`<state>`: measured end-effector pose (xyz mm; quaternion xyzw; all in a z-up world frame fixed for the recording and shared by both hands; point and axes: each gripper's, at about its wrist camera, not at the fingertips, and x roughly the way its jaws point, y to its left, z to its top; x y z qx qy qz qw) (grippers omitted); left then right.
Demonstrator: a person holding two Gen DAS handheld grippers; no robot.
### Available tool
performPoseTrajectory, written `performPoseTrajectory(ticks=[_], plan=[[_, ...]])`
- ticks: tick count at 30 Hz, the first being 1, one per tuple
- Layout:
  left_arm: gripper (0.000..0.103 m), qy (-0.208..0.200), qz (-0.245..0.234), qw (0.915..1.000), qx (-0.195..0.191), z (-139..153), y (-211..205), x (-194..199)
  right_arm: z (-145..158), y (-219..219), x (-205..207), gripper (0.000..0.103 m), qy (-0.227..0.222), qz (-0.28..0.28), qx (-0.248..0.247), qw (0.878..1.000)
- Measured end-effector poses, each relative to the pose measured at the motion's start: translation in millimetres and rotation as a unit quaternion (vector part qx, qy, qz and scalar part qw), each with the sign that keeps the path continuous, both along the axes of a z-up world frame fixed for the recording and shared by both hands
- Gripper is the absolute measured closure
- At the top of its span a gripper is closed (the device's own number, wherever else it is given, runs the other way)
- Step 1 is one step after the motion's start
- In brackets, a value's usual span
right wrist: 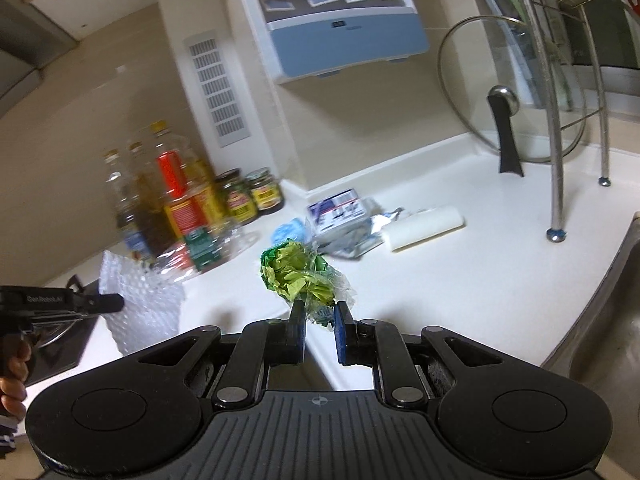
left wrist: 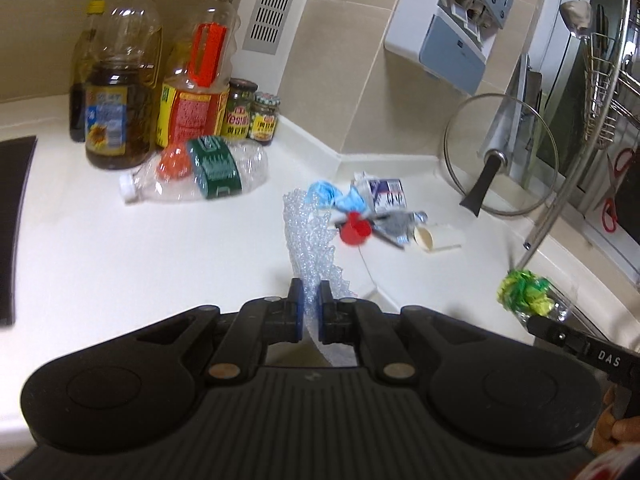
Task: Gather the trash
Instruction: 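Carry the bubble wrap and green wrapper down over the wastebasket with both tools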
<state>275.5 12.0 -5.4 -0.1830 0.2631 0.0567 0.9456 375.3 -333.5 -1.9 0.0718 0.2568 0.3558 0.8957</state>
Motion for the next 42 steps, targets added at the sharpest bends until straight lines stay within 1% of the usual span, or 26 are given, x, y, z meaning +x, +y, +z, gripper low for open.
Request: performPoseTrajectory(ticks=[5,9,14,21,31,38,42], plan=[[0.098,0.015,0.001,0.9999,-0.008,-9.3,-15.5,-28.0,-7.7,-1.4,-19.2,0.088,0.015,0.030,0.000,0.999],[0.098,0.034,0.005,0.9994,-0.008,-22.2,-26.1,-48.6,-17.3,2.2,-34.3,0.088,0.027,0.055,-0.008,0.998],[0.098,0.060,0.011,0.9980,-0.015,-45.2,-33.5,-68.7,-37.5,11.8,-50.7,0.088,0.052,0.086,-0.022,0.995],[0.098,0.110,0.010,0.9935,-0.029,-82.1,-34.6,-81.0,-70.5,28.4,-66.7,0.088,0.083,0.109,-0.053,0.989],[0.098,0.162,-0.006,0.9856,-0.047,-129.7,-21.3,-73.9,-111.7,41.3,-70.3,0.088,0.124,0.092,-0.097,0.983],[0.098,0.198,-0.007,0.9784,-0.061,-177.7,-19.6,-53.5,-152.6,46.6,-65.2,0.088,0.160,0.077,-0.128,0.976],[0.098,0.212,-0.010,0.9751,-0.063,-205.5,-20.3,-41.3,-175.4,53.4,-59.3,0.088,0.173,0.074,-0.142,0.972]])
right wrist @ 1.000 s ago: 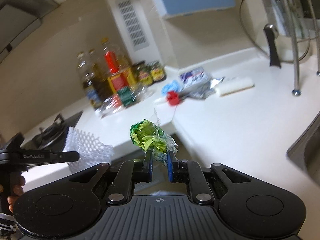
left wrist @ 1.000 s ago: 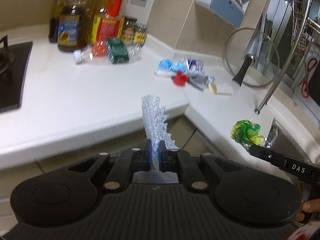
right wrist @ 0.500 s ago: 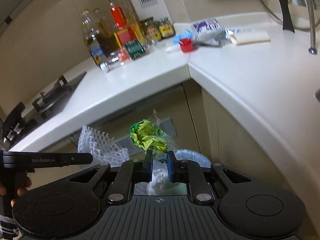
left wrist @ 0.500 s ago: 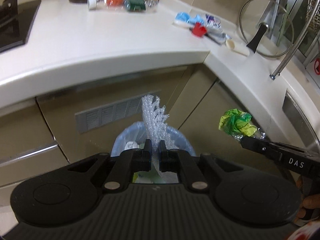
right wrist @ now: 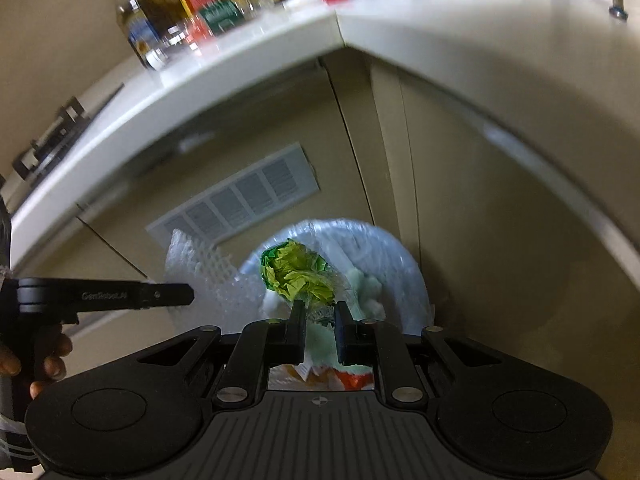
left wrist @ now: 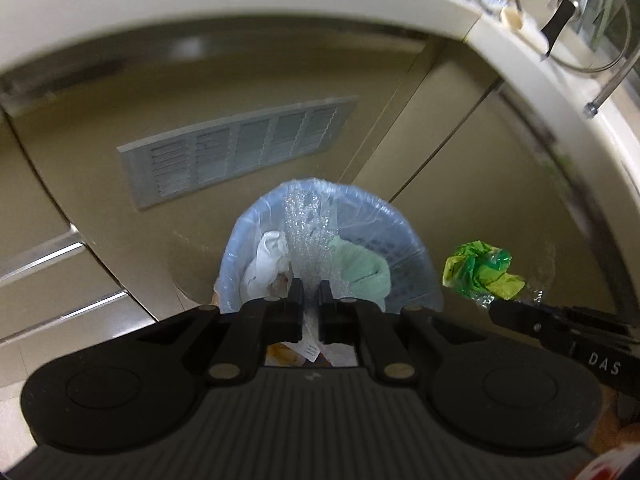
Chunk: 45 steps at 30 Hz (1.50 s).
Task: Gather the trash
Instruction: 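Carry the bubble wrap and green wrapper down over the wastebasket with both tools, then open the left gripper to drop the bubble wrap into the wastebasket, then open the right gripper to drop the green wrapper into the wastebasket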
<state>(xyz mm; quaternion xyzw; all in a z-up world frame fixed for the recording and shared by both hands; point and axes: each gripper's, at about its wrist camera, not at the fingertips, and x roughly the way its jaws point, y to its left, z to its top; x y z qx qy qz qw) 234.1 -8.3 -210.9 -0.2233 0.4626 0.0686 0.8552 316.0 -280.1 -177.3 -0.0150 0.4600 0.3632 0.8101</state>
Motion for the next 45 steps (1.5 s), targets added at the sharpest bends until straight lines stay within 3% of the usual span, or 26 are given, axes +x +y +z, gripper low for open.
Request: performPoseTrajectory(ticks=[14,20,22,27,43,45], plan=[[0.097,0.027,-0.016,0.9995,0.005,-61.0,-9.5,30.3,-29.6,15.3,10.4,0.088,0.011,-0.006,-0.019,1.000],[0.094,0.057,-0.024,0.9979,0.020,-87.0,-8.3,39.7,-36.2,18.8,12.0,0.088,0.015,-0.005,-0.027,1.000],[0.089,0.066,-0.028,0.9970,0.027,-90.7,-8.2,40.1,-37.5,19.2,11.7,0.088,0.017,-0.004,-0.030,0.999],[0.067,0.056,-0.025,0.9977,0.028,-81.5,-2.8,29.4,-40.0,19.6,8.3,0.088,0.020,-0.001,-0.034,0.999],[0.066,0.036,-0.039,0.9976,0.044,-41.8,5.2,2.0,-48.6,52.4,-0.2,0.088,0.030,0.031,-0.038,0.998],[0.066,0.038,-0.041,0.9974,0.046,-41.3,5.7,1.6,-52.7,58.0,0.5,0.082,0.036,0.037,-0.044,0.998]])
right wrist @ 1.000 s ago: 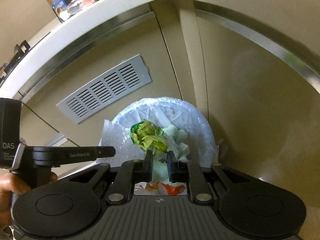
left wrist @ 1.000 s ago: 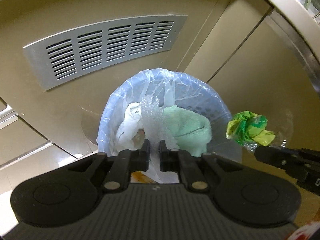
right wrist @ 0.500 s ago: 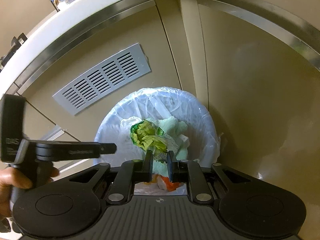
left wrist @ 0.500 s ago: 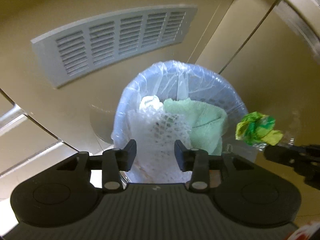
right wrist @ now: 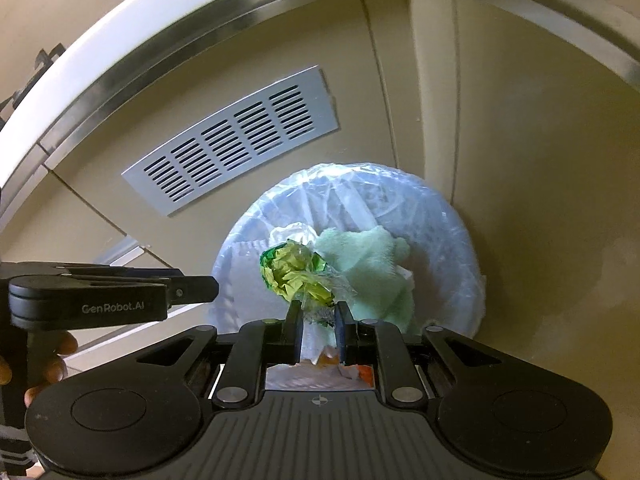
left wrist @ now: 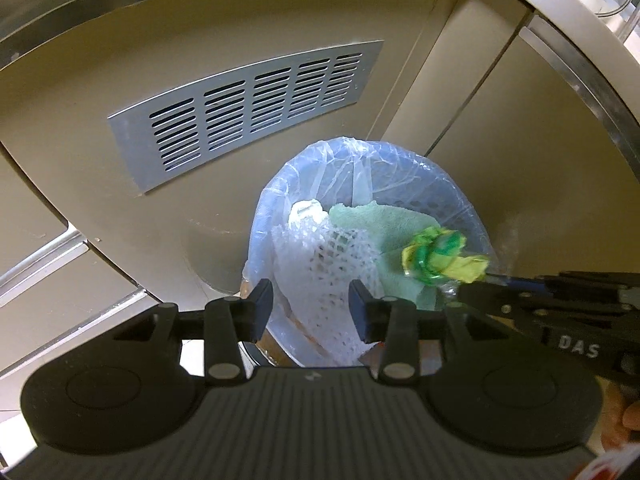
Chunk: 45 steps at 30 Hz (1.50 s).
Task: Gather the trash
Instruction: 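Open the right gripper to drop the green wrapper into the wastebasket, then raise both tools back up toward the counter items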
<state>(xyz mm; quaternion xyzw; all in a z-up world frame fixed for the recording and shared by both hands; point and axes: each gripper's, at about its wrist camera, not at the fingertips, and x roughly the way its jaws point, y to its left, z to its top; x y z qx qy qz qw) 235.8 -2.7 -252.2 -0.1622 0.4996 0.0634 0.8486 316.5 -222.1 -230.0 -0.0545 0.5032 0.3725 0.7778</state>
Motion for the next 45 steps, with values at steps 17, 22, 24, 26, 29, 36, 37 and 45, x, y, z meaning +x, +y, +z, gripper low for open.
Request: performPoseTrajectory(ticks=[17,22,24,26,29,36,37,45], plan=[[0.066,0.023,-0.023,0.9995,0.001,-1.0,-6.8,-0.6,-12.6,-9.8,-4.3,0.046,0.006,0.002,-0.044,0.999],[0.066,0.025,-0.029,0.9993,0.000,2.5,-9.6,-0.8,-7.1,-15.2,-6.6,0.046,0.005,-0.001,-0.044,0.999],[0.066,0.025,-0.033,0.9991,0.000,6.3,-11.2,-2.1,-2.8,-17.2,-7.4,0.046,0.005,-0.003,-0.039,0.999],[0.066,0.023,-0.037,0.9991,-0.001,10.9,-11.9,-3.8,1.9,-19.1,-8.7,0.046,0.004,-0.004,-0.038,0.999],[0.066,0.019,-0.042,0.9990,-0.002,19.9,-13.9,-7.2,11.1,-22.8,-10.7,0.046,0.001,-0.008,-0.033,0.999],[0.066,0.004,-0.056,0.9984,-0.007,46.4,-16.2,-14.1,36.8,-28.8,-15.0,0.046,-0.005,-0.016,-0.015,1.000],[0.066,0.000,-0.058,0.9983,-0.008,51.1,-16.2,-14.8,41.7,-30.4,-15.6,0.046,-0.007,-0.018,-0.010,1.000],[0.066,-0.040,-0.086,0.9954,-0.008,99.4,-14.9,-19.5,90.2,-46.1,-20.9,0.046,-0.034,-0.050,0.025,0.998]])
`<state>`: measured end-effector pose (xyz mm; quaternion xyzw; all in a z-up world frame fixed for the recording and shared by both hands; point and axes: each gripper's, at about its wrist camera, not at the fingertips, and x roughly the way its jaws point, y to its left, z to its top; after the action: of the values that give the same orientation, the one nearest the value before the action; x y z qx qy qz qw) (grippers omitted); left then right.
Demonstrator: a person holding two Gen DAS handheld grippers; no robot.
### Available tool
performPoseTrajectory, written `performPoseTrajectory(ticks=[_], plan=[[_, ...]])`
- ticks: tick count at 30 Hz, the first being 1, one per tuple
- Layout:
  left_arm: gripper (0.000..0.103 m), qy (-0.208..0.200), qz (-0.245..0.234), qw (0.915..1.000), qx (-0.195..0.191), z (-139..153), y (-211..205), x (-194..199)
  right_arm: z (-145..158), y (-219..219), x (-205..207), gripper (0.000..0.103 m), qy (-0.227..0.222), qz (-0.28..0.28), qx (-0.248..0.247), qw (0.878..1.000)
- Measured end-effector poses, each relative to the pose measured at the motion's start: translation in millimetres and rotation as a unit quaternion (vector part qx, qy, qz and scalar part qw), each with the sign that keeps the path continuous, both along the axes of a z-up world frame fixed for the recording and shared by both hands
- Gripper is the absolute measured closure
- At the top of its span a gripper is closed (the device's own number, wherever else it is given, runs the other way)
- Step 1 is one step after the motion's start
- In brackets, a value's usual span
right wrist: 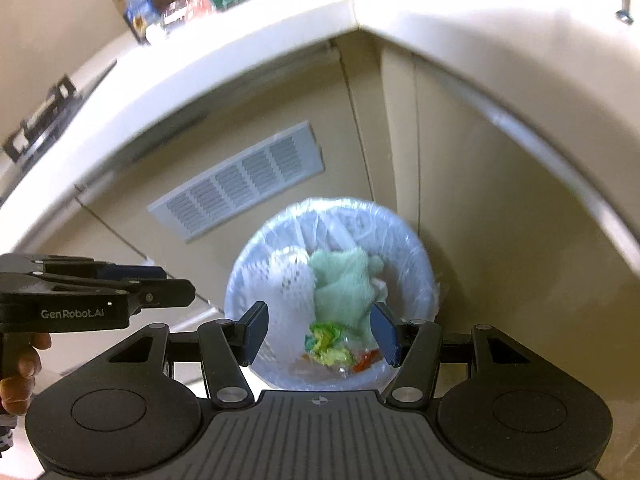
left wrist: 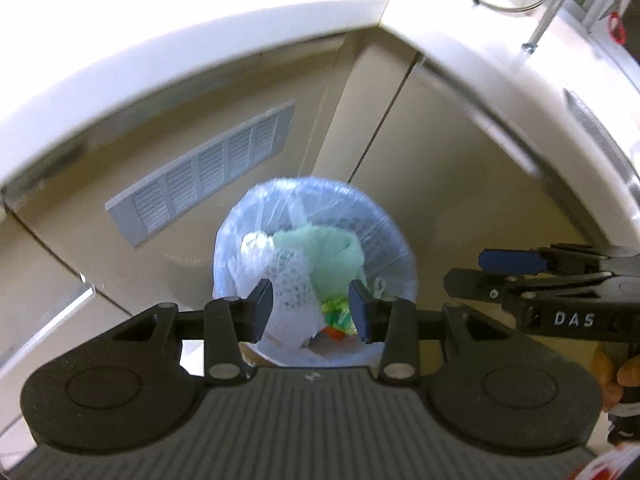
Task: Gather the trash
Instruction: 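Raise both tools back up toward the counter items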
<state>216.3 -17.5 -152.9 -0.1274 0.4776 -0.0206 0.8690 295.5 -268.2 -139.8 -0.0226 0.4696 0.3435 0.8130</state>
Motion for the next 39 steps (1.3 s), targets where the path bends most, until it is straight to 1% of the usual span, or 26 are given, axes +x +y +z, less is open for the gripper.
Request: performPoseTrajectory(ticks=[6,11,17,20,27,32,36,39], plan=[[0.066,-0.043,-0.014,0.9990,0.002,43.5,7.7,3.9,41.4,-10.2,-0.2,0.046,-0.035,-0.031,0.030,0.998],[0.066,-0.083,-0.025,0.9962,0.009,78.0,16.0,11.0,74.9,-14.0,1.7,0.046,-0.066,-0.055,0.051,0.995],[0.066,-0.123,-0.035,0.9918,0.010,106.9,30.3,22.8,102.0,-14.3,2.0,0.046,-0.103,-0.087,0.069,0.988],[0.066,-0.140,-0.045,0.9890,0.013,116.2,34.3,30.8,111.0,-18.6,4.4,0.046,-0.121,-0.103,0.071,0.985],[0.066,-0.163,-0.060,0.9846,0.018,130.1,37.3,57.2,127.7,-29.7,22.7,0.046,-0.148,-0.135,0.066,0.977],[0.066,-0.173,-0.060,0.9830,0.020,132.5,32.6,80.4,135.2,-35.9,50.8,0.046,-0.168,-0.142,0.057,0.974],[0.066,-0.176,-0.054,0.9826,0.024,130.8,23.5,104.3,136.8,-41.7,81.8,0.046,-0.172,-0.142,0.056,0.973],[0.066,-0.176,-0.043,0.9830,0.030,128.4,14.8,128.3,133.8,-46.5,109.7,0.046,-0.164,-0.136,0.060,0.975]])
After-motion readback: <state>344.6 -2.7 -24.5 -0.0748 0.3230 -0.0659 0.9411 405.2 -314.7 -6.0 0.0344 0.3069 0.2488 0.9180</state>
